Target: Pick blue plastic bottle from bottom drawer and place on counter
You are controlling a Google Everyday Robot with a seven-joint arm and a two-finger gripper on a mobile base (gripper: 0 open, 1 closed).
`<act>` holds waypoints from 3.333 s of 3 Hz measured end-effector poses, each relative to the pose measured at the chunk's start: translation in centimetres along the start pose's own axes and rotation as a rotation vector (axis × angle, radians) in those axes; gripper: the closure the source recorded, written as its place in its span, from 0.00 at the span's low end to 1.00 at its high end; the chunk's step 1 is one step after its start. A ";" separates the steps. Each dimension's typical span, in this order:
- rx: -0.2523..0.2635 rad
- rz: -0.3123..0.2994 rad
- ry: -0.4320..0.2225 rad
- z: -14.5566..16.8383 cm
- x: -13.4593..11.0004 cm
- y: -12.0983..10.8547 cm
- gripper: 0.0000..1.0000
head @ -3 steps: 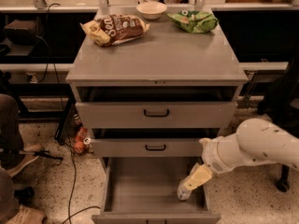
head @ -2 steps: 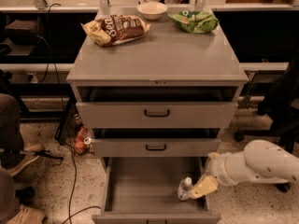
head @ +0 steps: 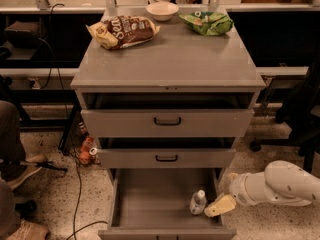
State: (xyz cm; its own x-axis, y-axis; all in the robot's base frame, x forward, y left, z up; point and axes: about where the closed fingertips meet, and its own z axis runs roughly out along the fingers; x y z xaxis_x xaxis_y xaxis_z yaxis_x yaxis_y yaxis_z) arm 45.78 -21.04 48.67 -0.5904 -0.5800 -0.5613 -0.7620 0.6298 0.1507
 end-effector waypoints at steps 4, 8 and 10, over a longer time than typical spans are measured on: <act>0.075 0.048 -0.265 9.7 4.6 -5.4 0.00; 0.017 0.044 -0.326 17.3 8.4 -6.8 0.00; 0.016 0.033 -0.381 21.2 10.1 -7.4 0.00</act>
Offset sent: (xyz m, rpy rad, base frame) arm 0.0455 -0.0271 -0.0827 0.1261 -0.2828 -0.1549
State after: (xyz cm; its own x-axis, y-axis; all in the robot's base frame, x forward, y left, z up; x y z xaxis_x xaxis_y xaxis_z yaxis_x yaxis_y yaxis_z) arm 51.12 -20.61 24.62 -0.4711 -0.3278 -0.8189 -0.7384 0.6545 0.1628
